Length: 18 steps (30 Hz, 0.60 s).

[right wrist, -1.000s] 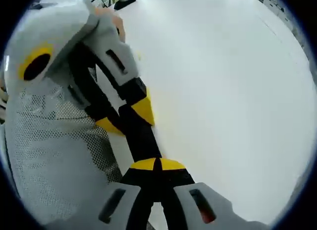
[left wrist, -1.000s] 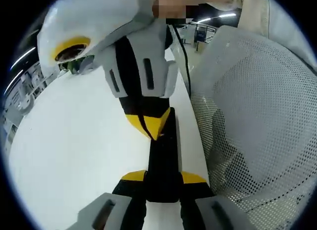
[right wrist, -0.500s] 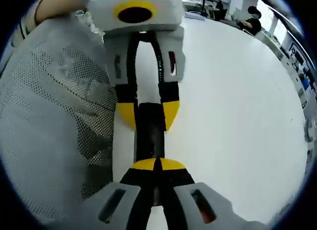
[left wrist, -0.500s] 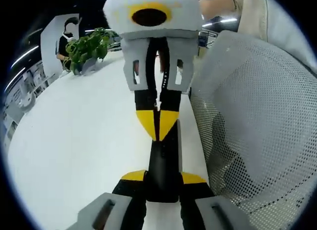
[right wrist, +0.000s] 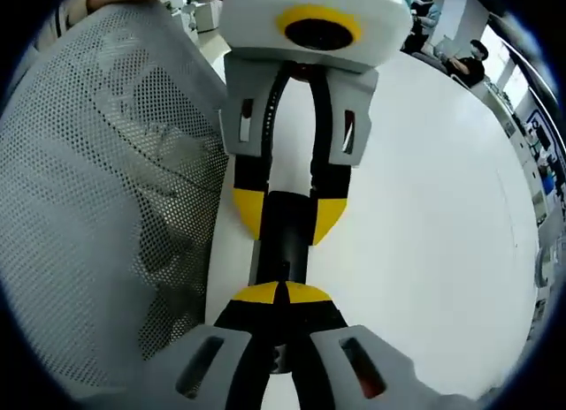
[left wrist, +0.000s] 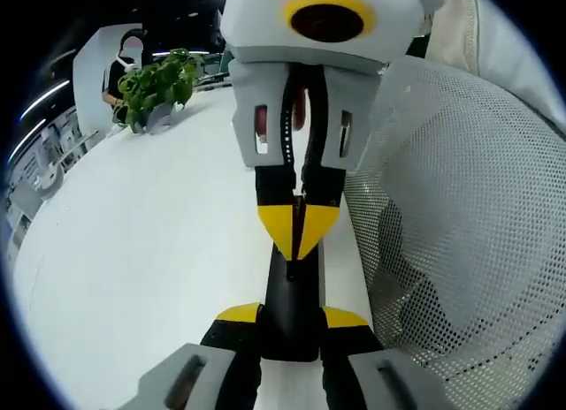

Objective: Press the specified remote control buttons in sequence, fully releasing each button before pressing the next.

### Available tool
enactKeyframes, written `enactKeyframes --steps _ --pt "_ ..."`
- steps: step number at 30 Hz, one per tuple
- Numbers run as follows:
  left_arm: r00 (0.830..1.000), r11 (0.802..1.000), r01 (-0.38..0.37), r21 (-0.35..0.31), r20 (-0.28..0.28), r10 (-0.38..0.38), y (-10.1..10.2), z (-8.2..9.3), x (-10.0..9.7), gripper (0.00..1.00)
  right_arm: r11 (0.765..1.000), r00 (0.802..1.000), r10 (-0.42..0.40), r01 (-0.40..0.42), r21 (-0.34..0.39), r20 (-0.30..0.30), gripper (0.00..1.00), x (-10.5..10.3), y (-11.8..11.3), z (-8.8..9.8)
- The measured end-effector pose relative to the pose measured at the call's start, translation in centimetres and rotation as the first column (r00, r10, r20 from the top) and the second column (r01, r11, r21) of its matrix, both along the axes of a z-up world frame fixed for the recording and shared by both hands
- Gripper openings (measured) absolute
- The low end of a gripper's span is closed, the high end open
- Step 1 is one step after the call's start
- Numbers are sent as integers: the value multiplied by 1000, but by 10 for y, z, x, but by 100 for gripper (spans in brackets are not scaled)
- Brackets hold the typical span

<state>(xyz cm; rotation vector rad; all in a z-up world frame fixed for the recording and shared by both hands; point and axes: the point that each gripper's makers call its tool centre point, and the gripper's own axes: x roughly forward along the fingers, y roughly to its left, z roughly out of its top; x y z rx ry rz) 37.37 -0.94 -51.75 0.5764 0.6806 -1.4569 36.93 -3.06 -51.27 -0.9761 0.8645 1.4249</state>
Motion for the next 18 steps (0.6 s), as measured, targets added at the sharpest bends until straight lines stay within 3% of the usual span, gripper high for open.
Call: enactKeyframes --steps 6,10,12,15,18 --pt "1000 1000 -12 -4 -18 12 0 1 -1 24 1000 999 14 -13 -20 30 0 -2 0 -1" --pt "1000 1000 -2 0 -10 2 -1 0 -1 24 995 989 101 -99 -24 112 0 -5 0 0" --pt "1000 1000 -1 0 -9 1 -1 0 -1 24 995 989 95 -92 -30 113 0 -5 1 0" --pt "1000 1000 -1 0 -9 1 -1 0 -1 24 999 999 -34 34 -7 39 0 -3 0 0" --pt "1000 1000 -2 0 -10 2 -1 0 -1 24 1000 998 -24 23 11 50 0 -2 0 0"
